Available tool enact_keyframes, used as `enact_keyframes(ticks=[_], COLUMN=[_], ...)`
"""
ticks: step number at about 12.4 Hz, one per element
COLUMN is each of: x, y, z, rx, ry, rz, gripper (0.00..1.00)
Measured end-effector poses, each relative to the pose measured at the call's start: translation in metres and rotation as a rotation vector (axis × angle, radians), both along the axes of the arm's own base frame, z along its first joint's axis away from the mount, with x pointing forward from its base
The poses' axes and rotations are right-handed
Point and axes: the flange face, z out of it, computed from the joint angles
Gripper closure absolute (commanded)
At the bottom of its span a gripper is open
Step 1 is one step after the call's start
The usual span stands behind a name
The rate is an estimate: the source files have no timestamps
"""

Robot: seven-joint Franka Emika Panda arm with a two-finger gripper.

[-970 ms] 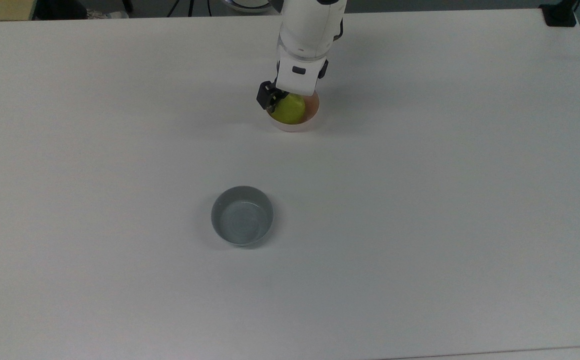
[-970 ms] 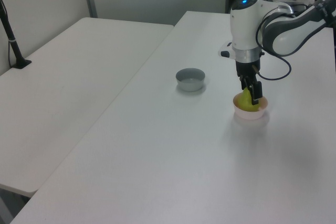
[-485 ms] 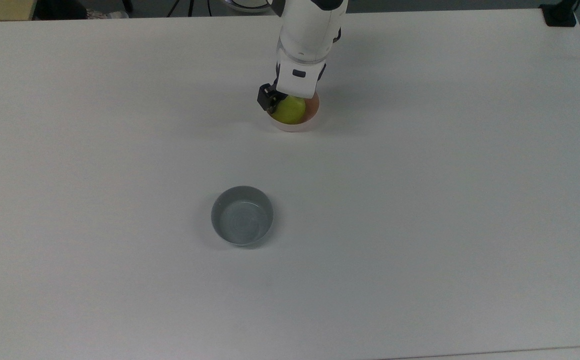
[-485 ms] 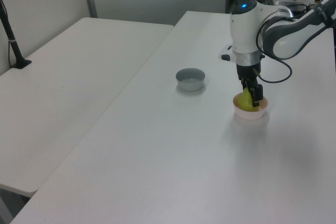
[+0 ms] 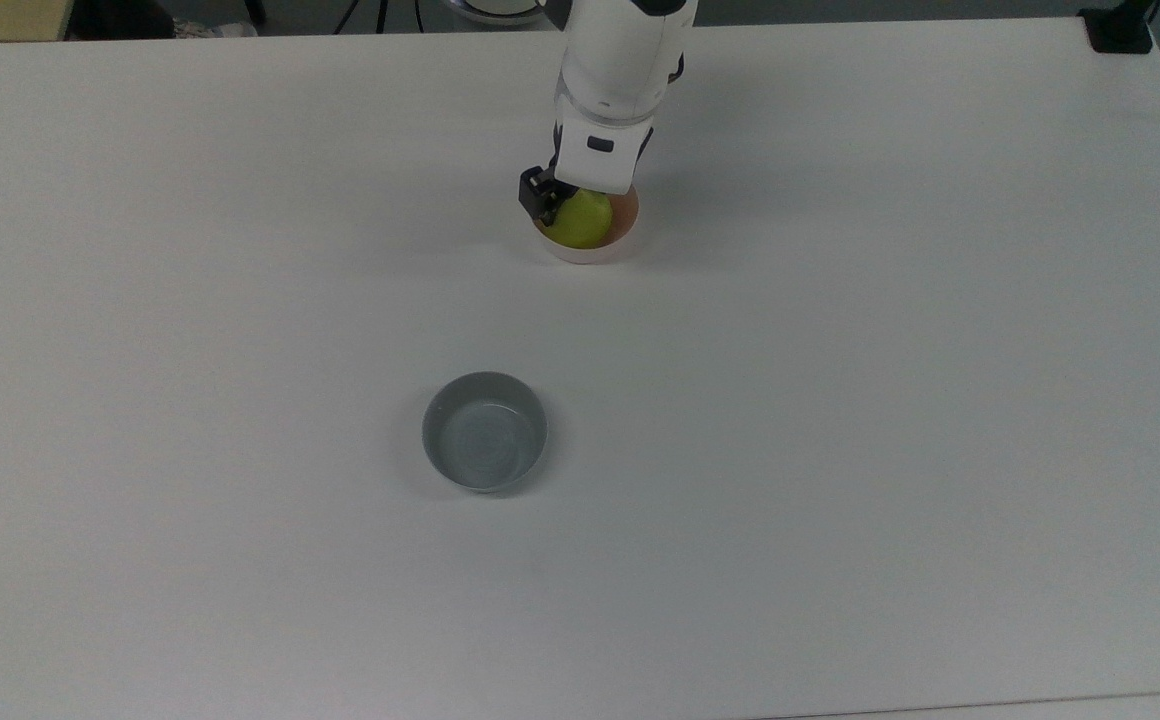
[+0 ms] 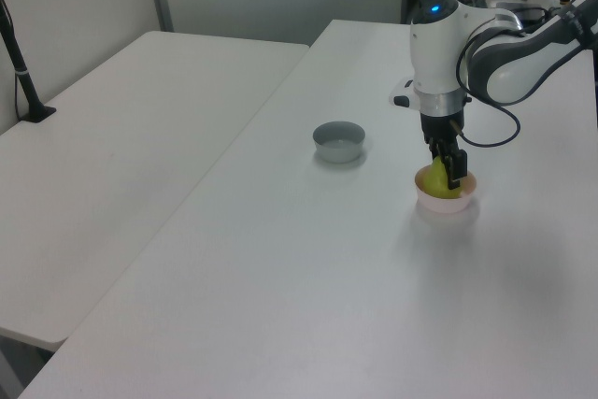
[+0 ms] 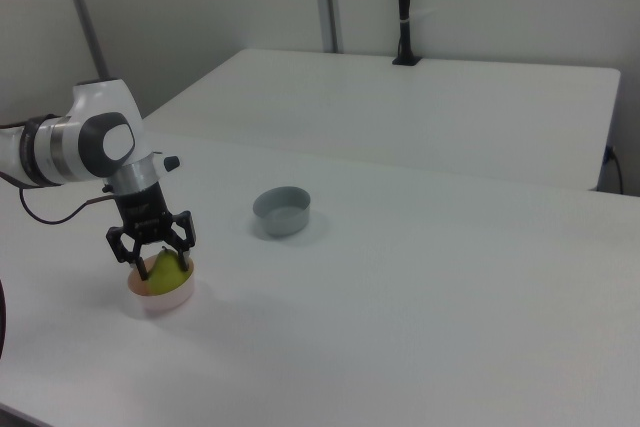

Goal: Pick up a pear from the bowl
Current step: 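Close the gripper on the green pear, then lift the green pear up out of the pink bowl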

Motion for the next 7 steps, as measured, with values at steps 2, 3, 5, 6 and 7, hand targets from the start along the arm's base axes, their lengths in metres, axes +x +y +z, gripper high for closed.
enact_keyframes(ticks=[2,3,5,6,7], x=[0.0000,0.0000,-0.0003,-0.0003,0.0002], y=[0.0000,0.0003,0.0024,0.0033,0.0040], z=[0.0001,0.0002,0.0009,0.0028,0.0068], rx=[0.000,0.000,0.000,-0.002,-0.005], ry=[0.000,0.000,0.000,0.006,0.011], rz=[0.000,0.001,0.004,0.004,0.003], gripper=[0.61,0.62,0.62,0.62,0.62])
